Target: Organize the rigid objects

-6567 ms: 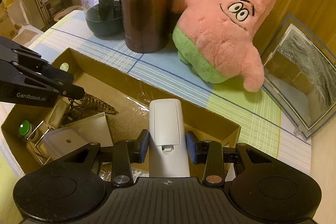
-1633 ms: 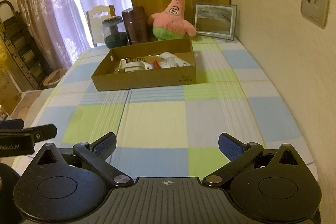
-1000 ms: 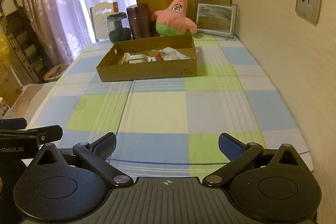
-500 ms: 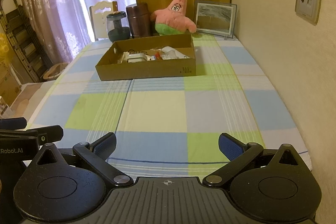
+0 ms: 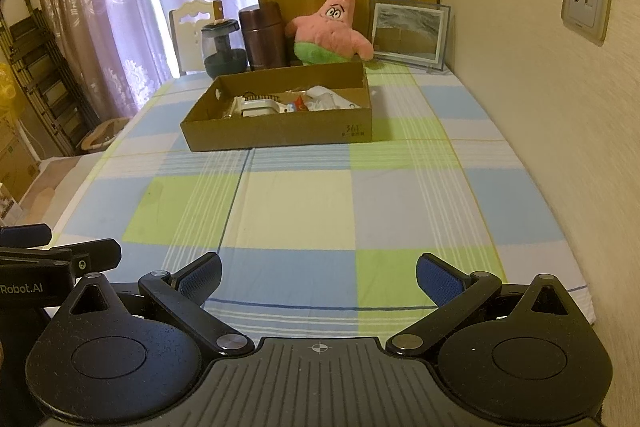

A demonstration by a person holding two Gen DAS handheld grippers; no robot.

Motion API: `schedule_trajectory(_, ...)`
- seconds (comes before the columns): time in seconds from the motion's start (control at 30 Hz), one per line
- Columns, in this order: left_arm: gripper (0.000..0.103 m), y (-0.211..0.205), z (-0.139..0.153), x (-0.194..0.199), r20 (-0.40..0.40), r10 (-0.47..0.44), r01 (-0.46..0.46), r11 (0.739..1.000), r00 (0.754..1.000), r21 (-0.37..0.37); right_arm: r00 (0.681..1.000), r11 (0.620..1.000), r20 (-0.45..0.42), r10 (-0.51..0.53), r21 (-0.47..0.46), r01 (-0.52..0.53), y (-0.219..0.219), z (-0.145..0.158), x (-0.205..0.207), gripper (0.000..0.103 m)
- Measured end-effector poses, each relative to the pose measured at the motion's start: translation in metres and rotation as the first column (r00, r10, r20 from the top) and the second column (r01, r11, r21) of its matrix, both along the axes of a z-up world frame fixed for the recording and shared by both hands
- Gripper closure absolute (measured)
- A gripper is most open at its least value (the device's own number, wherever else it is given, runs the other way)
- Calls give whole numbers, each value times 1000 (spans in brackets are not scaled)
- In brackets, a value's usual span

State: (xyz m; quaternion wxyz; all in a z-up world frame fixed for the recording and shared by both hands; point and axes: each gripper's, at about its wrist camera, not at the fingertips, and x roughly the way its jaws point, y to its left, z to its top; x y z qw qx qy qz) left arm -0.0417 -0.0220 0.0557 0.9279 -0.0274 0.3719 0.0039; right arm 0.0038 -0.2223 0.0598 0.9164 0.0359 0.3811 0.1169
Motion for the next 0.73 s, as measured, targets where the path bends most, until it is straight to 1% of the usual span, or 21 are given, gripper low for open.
schedule_trajectory(0.27,2,-1,-5,0,-11,0,0,1000,1000,-10,1000,1000,-1,0,-1,0,0,0,0,2)
schedule_trajectory(0.73,2,1,-8,0,-7,6,-6,1000,1000,-26,1000,1000,0,0,-2,0,1,0,0,2)
